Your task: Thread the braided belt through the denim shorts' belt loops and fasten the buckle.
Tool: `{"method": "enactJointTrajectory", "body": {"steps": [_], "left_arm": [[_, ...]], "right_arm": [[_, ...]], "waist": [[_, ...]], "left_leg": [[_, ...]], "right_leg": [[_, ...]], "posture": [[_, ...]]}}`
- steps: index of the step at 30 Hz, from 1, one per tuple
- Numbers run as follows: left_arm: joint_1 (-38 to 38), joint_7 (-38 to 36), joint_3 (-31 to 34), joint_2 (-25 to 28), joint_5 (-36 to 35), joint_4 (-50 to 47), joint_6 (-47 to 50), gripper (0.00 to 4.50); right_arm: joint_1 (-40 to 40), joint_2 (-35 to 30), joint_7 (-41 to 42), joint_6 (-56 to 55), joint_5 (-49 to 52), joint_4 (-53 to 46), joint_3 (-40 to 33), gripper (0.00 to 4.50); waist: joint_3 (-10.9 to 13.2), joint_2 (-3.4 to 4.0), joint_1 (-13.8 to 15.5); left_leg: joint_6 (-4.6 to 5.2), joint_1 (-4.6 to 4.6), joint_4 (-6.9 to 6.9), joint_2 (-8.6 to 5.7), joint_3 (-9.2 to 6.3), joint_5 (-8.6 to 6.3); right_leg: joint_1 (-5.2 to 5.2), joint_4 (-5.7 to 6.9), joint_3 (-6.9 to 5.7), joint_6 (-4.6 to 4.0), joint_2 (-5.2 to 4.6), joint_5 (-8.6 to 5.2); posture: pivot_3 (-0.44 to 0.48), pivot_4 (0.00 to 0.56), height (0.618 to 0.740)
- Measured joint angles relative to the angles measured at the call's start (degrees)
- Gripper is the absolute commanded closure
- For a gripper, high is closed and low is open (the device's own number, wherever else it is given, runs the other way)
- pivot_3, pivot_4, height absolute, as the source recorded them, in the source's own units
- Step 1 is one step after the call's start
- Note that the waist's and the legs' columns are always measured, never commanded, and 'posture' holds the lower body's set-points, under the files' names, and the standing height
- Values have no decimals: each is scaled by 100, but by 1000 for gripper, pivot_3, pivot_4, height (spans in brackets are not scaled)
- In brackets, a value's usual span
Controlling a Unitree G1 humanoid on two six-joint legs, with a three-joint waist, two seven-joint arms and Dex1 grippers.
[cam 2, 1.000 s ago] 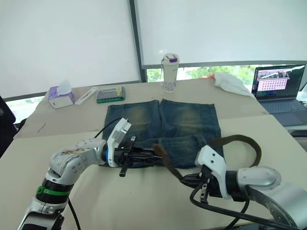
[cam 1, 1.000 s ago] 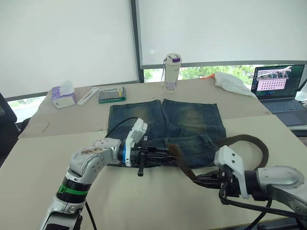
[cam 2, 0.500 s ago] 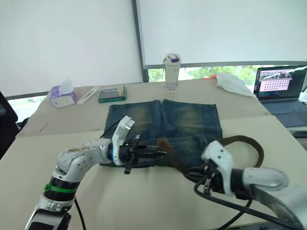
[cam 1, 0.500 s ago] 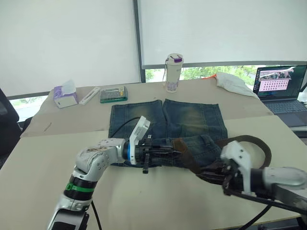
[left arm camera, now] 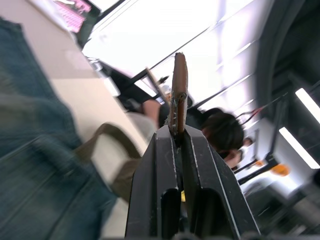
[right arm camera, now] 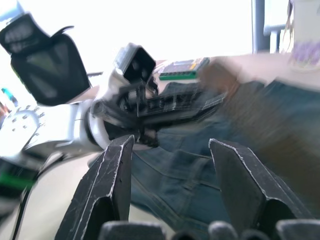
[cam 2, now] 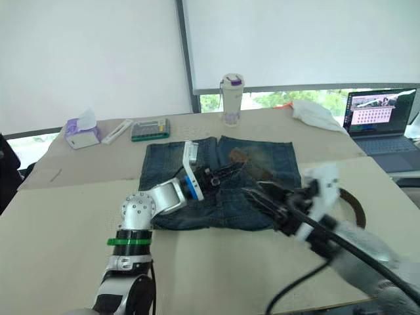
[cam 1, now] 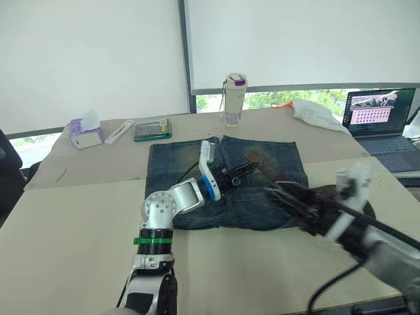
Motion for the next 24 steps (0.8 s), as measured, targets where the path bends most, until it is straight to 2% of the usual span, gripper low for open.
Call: {"method": "enactJointTrajectory", "body": {"steps": [3,7,16,24], "left_arm": [[-2,215,219,15,-259,69,174,4500],[-1,373,306,64,-544,59,353,4500],[-1,934,529,-17,-1158,-21,347,4500],[-3,1586,834,-38,-2081,-24,173,4500]], "right_arm": [[-201,544,-551,-286,-63,163,426,1816],[-610,1065,-832,-646,-197,545,712,1816],[-879,1205,-808,-958,-271,1058,761,1816],[-856,1407,-713,-975,-163,1161,1011,1816]], "waist": [[-5,8,3],[-17,28,3],[-30,48,-48],[-30,49,-87]], "left_leg": [[0,1,5,-9,-1,1],[-1,6,5,-14,-2,2],[-3,7,2,-10,-4,3],[-3,6,1,-11,-6,3]], "right_leg": [[-1,-1,-20,0,2,0],[1,-2,-25,-1,10,0],[-1,-2,-23,-1,7,0],[0,-3,-25,-1,6,0]], "posture": [[0,150,740],[0,150,740],[0,150,740],[0,150,740]]}}
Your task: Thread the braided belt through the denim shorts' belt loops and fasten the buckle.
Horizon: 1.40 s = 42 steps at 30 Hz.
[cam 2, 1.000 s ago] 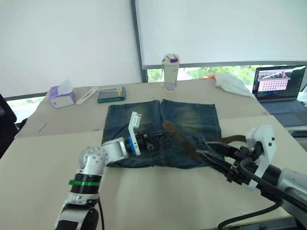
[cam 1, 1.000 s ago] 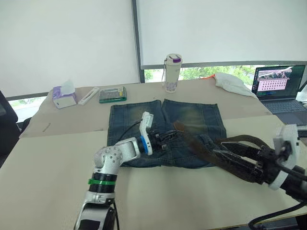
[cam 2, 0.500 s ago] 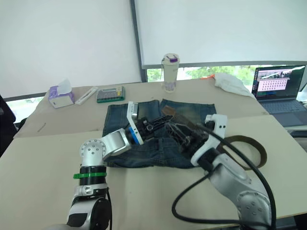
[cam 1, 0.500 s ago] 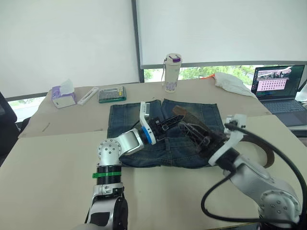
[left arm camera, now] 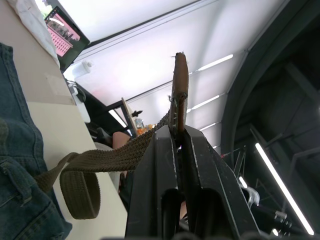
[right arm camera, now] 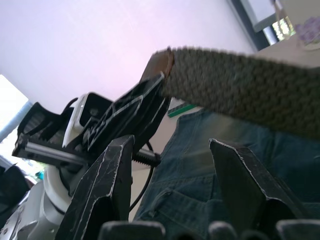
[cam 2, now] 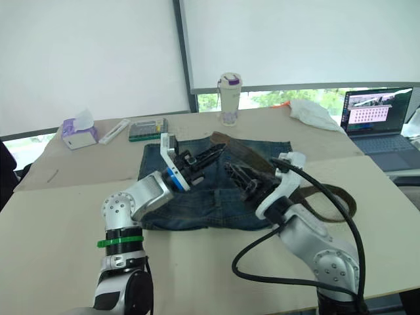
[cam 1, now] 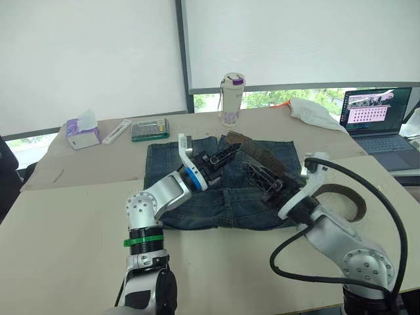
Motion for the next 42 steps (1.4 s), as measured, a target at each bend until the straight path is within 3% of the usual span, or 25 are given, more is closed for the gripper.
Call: {"method": "enactJointTrajectory", "body": {"steps": [15,27,36,42], "left_arm": [[151,301,-374,182,-774,-238,-127,4500],[216,420,-682,376,-962,-257,-353,4500],[231,645,-757,399,-1024,-202,-588,4500],[232,719,-801,394,-1060,-181,-647,4500]], "right_arm": [[-398,673,21,-692,104,460,-75,1816],[-597,962,-228,-922,-198,663,-73,1816],[-637,1087,-236,-1004,-351,712,-56,4493],[-636,1081,-274,-1003,-396,712,-56,4493]], "waist": [[-3,5,-65],[-4,6,-65],[-4,7,-67],[-4,7,-67]], "left_leg": [[0,2,-4,0,-1,0],[0,2,-5,-1,-1,0],[0,1,-5,-1,-1,0],[0,1,-6,-1,-1,0]], "right_leg": [[-4,0,0,0,2,0],[-6,-1,0,0,2,0],[-6,-2,1,0,1,0],[-6,-3,1,0,1,0]], "posture": [[0,150,740],[0,150,740],[0,150,740],[0,150,740]]}}
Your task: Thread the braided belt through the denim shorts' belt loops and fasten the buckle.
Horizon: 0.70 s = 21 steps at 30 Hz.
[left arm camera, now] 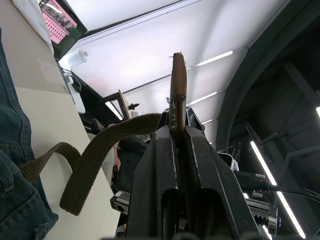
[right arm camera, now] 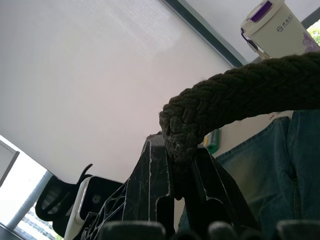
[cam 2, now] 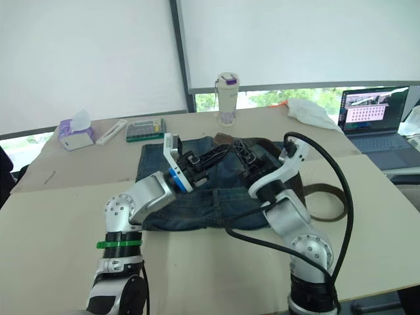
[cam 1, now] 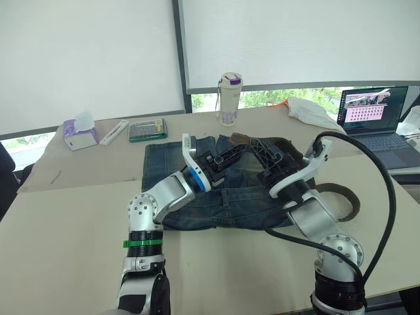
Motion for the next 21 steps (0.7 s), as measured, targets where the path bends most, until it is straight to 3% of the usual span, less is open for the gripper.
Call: {"method": "enactJointTrajectory", "body": {"steps": [8,10,14,17,21], "left_arm": [[71,70,-149,-1,-5,5,-56,4500],[87,89,-179,-4,-9,6,-55,4500],[92,212,-38,-2,-150,59,-174,4500],[89,337,54,-13,-263,131,-311,4500],[59,500,115,-13,-419,275,-382,4500]], "right_arm": [[45,-527,-140,205,-207,-170,59,4493],[115,-540,-159,207,-195,-215,57,3482],[334,-678,-90,206,-244,-257,51,2096],[595,-1300,300,332,-1065,-415,533,1104],[921,-1426,747,307,-2014,-416,1065,1104]], "waist": [[1,0,4],[1,0,0],[1,-1,4],[2,-3,11],[4,-6,10]], "left_leg": [[0,-1,0,0,0,0],[0,-1,-2,0,0,0],[0,-1,-1,0,1,0],[0,-1,-1,0,1,0],[-2,-2,0,0,1,1]], "right_leg": [[1,-3,0,0,0,0],[1,-4,2,0,0,0],[1,-5,2,0,-1,0],[2,-8,-1,1,3,0],[2,-7,1,1,0,0]], "posture": [[0,150,740],[0,150,740],[0,150,740],[0,150,740],[0,150,740]]}}
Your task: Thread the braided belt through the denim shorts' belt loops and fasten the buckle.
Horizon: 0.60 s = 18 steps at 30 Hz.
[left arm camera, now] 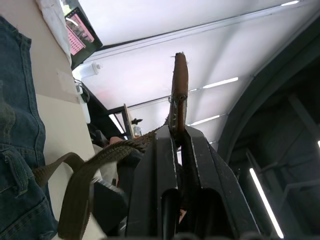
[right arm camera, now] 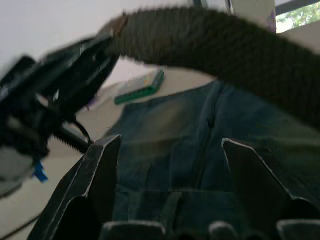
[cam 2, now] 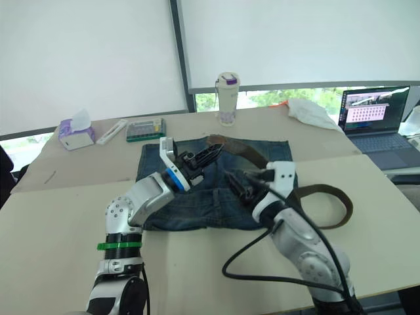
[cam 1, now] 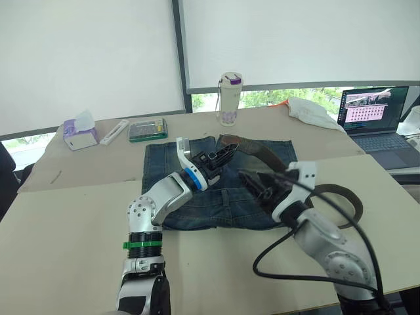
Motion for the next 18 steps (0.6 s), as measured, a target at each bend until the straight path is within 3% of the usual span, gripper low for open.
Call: {"method": "enactJointTrajectory", "body": {"steps": [7,18], "left_arm": [[-37,175,-15,29,-202,38,-23,4500],[-35,303,-116,105,-518,-10,-53,4500]], "right_arm": [[-276,795,344,-230,-403,212,67,1104],[-556,1808,516,-442,443,460,-783,1104]], "waist": [[0,0,1],[-2,4,-8]], "left_leg": [[-1,2,-1,0,-2,0],[-1,2,-3,-2,-7,0]], "right_leg": [[-1,0,-2,0,1,0],[-3,1,-3,-1,1,0]], "posture": [[0,150,740],[0,150,740]]}}
